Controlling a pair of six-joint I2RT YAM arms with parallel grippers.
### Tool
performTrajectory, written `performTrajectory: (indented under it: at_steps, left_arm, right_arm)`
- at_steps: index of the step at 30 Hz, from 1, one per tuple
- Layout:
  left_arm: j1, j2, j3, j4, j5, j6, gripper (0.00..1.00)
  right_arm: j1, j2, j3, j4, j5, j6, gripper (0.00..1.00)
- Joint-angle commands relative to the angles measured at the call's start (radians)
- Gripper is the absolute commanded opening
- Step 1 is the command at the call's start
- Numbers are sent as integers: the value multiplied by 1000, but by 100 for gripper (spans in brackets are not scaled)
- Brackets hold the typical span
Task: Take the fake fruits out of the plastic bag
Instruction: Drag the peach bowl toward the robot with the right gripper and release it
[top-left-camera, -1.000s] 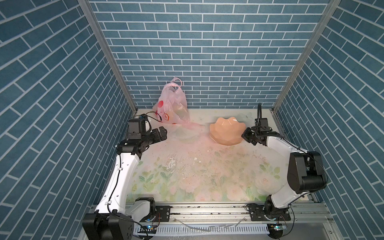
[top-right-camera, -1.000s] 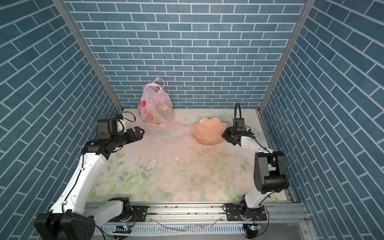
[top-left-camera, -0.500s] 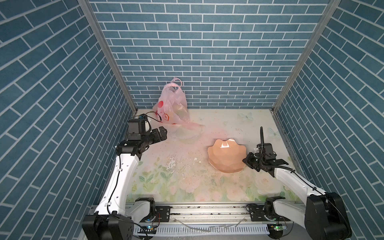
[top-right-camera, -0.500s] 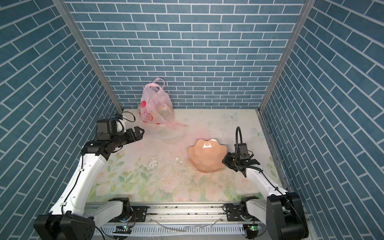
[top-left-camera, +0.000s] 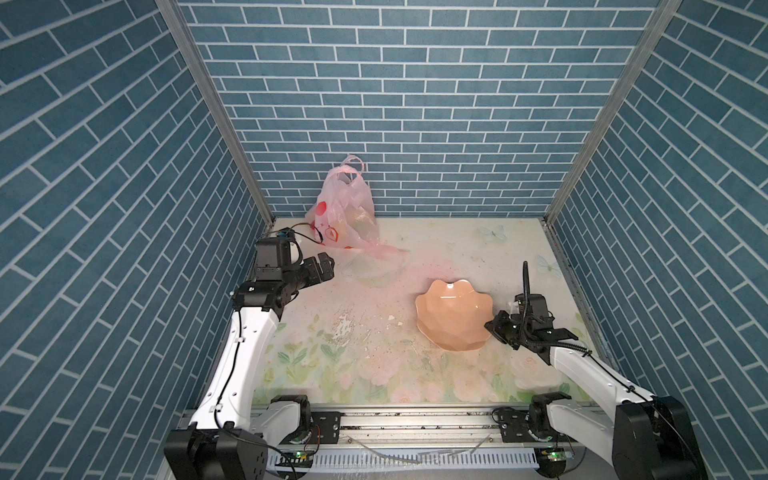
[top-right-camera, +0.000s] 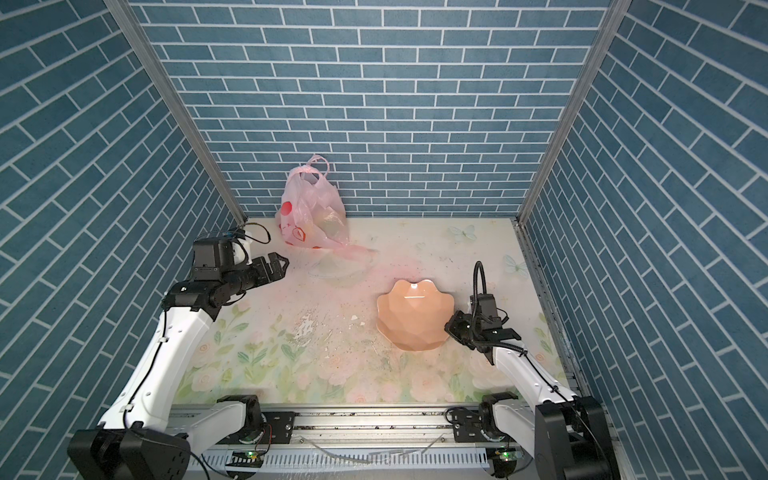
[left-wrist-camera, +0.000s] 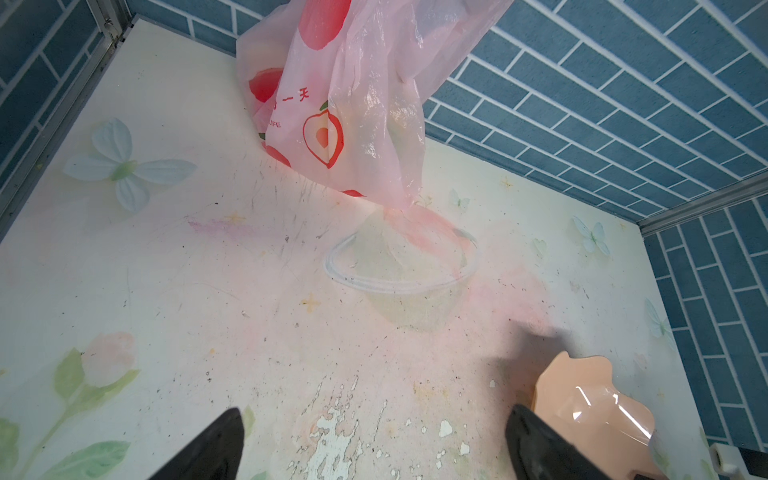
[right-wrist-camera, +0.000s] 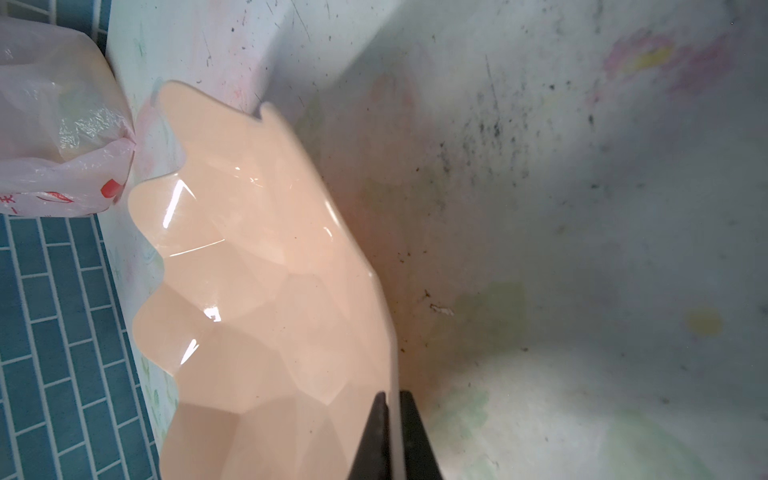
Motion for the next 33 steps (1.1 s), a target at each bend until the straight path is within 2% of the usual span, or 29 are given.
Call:
performTrajectory:
  at_steps: [1,8,13,17,21,25,29,33]
  left_arm:
    - [-2,-6,-12,18,6,3,99]
    - [-2,-10,-9,16,-1,9,99]
    - [-3,0,-4,16,-6,17,99]
    - [-2,11,7,19,-19,30,99]
    - [-2,37,27,27,-34,43,99]
    - [-2,120,84,26,-29,70,99]
    - [-3,231,143,51,-67,100,99]
    - [-4,340,184,156,-88,119,99]
  right_arm:
    - [4,-13,-13,-39,6,15,15]
    - [4,-27,3,-62,15,14,28]
    - [4,-81,39,-139,47,-11,48]
    - [5,-156,91,-254,121,-59,60]
    - [4,-228,144,-358,194,-105,63]
    - [4,-273,188,-428,291,-153,64]
    - [3,-266,220,-429,339,-199,64]
    - [2,-233,241,-371,349,-249,64]
